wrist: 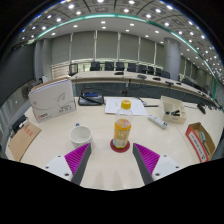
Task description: Pour water
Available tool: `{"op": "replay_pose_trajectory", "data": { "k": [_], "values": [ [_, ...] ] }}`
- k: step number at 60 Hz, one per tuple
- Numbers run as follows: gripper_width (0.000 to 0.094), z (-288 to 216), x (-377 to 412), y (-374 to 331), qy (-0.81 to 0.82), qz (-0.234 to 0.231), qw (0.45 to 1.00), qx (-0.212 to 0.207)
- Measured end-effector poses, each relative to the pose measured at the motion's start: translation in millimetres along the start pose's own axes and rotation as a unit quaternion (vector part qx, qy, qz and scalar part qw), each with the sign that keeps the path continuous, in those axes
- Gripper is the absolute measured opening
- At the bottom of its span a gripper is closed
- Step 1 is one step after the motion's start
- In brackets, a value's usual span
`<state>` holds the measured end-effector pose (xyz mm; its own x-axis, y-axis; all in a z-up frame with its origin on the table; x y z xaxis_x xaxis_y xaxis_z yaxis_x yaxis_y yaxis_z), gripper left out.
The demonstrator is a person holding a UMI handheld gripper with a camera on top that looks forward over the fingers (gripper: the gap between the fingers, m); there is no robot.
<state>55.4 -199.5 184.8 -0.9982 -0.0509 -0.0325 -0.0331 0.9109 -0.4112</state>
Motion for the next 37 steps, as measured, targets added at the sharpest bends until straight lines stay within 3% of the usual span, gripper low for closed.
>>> {"op": "replay_pose_trajectory", "data": {
  "k": [17,23,37],
  "values": [
    [0.0857,12,68,-141,-0.029,0.022,0.999,0.015],
    [0.0857,19,82,-163,-0.013,0.008,1.0,0.023],
    [0.0857,11,90,-186,-0.029,0.016,0.999,-0.002]
  ]
}}
Point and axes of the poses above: the point between the fingertips, and its own axes, seen from behind it with the camera up: x to the left, z down, y forward, the way the camera looks, the point moved 8 cm from there along -y, backward, against the way the camera looks, and after that the axes turned 10 degrees about -x, right-handed, at the moved point
